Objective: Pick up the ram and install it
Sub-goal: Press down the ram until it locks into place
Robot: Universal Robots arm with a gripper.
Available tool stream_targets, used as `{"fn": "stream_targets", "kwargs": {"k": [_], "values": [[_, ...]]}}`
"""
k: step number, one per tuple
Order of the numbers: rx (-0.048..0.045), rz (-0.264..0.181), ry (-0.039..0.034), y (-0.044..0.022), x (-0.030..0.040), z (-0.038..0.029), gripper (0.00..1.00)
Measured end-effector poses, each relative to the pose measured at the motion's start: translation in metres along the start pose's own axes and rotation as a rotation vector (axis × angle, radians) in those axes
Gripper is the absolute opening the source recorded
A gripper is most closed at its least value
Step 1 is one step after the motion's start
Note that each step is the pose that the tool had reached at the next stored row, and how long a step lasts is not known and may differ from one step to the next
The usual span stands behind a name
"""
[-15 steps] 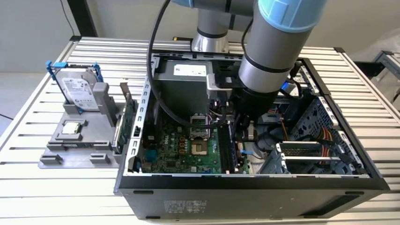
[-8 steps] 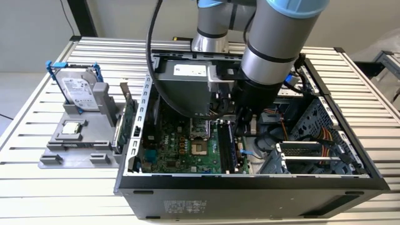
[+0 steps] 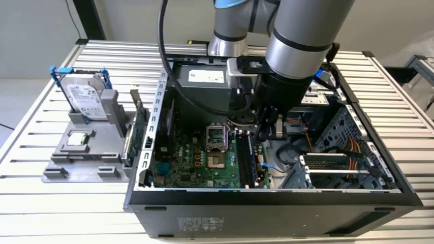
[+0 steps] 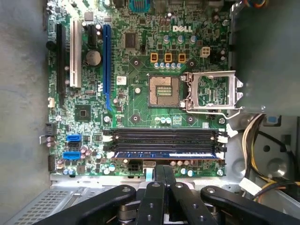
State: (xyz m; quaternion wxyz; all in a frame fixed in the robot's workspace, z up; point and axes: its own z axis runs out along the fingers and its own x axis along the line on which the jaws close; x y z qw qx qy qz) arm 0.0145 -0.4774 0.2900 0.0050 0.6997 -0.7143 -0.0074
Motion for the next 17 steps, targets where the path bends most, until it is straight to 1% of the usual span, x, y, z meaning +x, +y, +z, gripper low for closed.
{"fn": "stream_targets", "kwargs": {"k": [6, 9, 11, 17], "values": [[0.0, -0.002, 0.0001, 0.0004, -0.0001, -0.0222, 0.0], [0.0, -0.004, 0.0001, 0.0005, -0.0001, -0.0307, 0.0], [0.0, -0.004, 0.0002, 0.0006, -0.0001, -0.0332, 0.0], [0.0, -0.004, 0.0001, 0.0006, -0.0001, -0.0339, 0.0]]}}
